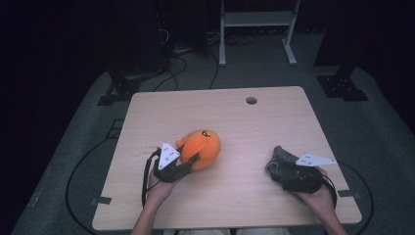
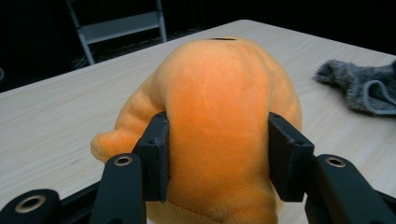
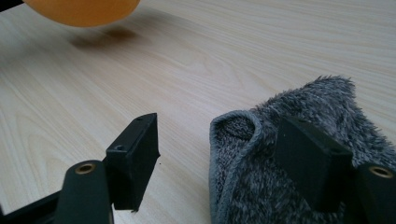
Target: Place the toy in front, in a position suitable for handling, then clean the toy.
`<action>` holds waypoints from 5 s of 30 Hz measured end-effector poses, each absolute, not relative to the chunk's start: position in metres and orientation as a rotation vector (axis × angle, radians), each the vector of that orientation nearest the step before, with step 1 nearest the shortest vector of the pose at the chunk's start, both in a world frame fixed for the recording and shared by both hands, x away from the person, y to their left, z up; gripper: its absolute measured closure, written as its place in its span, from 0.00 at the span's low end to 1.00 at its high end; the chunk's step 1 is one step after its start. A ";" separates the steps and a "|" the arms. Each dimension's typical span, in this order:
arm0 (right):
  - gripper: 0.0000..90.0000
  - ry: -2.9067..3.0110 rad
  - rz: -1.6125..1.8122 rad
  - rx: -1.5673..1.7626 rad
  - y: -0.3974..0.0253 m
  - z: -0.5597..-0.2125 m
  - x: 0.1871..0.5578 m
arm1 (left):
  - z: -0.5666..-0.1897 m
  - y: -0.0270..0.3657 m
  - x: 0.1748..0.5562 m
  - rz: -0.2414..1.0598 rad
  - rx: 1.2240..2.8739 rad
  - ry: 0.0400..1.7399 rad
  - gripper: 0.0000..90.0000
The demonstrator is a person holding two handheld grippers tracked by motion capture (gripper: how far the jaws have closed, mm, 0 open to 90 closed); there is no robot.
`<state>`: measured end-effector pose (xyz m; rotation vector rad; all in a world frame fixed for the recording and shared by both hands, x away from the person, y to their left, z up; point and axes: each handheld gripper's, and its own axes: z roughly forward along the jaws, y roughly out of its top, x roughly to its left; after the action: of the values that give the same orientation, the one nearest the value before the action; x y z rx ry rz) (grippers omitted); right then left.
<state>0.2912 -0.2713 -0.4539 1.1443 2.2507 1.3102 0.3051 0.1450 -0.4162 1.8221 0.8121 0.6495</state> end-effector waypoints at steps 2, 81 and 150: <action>0.32 2.248 1.312 1.146 -0.272 -0.454 0.291 | -0.416 0.140 0.303 0.641 1.827 0.796 0.54; 0.87 2.236 0.930 1.468 -0.282 -0.468 0.337 | -0.431 0.116 0.290 0.391 2.122 0.364 0.32; 0.86 2.288 1.286 0.872 -0.183 -0.424 0.281 | -0.443 0.083 0.316 0.400 2.042 0.602 0.46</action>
<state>0.2814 -0.1830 -0.4236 0.8723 2.2879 1.2856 0.3156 0.0829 -0.4431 2.0423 0.6018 0.3996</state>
